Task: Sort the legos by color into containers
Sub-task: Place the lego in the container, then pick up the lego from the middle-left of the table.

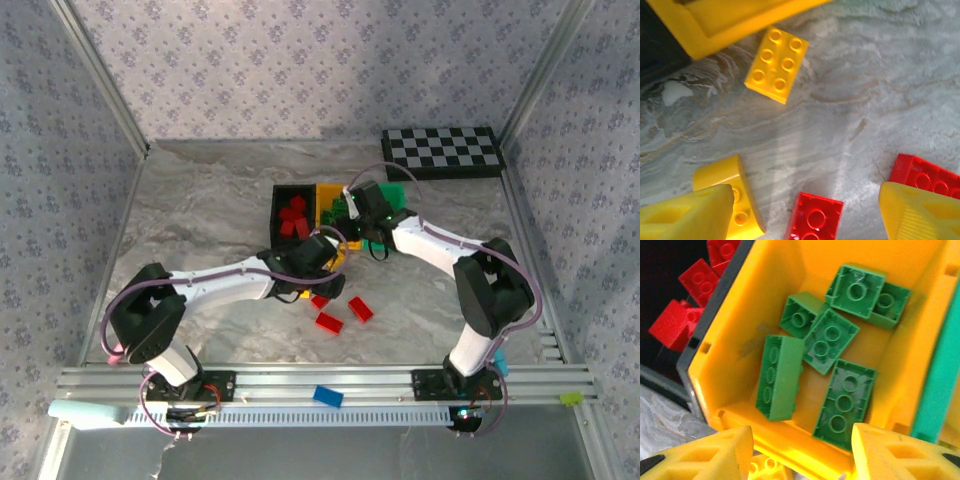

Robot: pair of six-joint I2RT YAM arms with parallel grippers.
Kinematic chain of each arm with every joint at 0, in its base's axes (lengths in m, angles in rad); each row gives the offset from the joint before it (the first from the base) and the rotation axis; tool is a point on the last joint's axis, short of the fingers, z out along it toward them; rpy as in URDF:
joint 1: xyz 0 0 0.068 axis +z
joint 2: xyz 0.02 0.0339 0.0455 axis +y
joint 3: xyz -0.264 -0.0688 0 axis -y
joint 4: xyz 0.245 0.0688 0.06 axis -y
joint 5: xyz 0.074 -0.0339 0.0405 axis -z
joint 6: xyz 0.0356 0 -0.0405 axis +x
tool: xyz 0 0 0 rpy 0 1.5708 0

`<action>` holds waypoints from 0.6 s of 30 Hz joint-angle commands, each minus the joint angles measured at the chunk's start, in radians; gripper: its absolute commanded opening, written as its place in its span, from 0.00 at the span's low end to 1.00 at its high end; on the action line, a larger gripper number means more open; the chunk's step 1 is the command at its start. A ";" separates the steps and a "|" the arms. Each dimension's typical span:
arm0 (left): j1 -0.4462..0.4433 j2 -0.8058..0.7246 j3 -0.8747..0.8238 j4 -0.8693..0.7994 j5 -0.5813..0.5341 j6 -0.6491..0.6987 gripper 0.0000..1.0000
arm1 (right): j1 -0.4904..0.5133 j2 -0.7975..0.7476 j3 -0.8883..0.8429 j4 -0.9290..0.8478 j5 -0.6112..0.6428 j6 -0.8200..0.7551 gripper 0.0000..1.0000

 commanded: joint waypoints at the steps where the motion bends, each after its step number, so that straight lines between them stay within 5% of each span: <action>1: -0.026 0.015 0.061 -0.094 -0.036 0.023 0.76 | 0.029 -0.035 -0.076 0.111 0.037 -0.009 0.56; 7: -0.038 0.027 0.087 -0.172 -0.110 -0.001 0.75 | 0.035 -0.062 -0.121 0.122 0.130 -0.005 0.55; 18: -0.064 0.109 0.134 -0.265 -0.016 0.006 0.64 | 0.007 -0.096 -0.183 0.184 0.114 0.037 0.55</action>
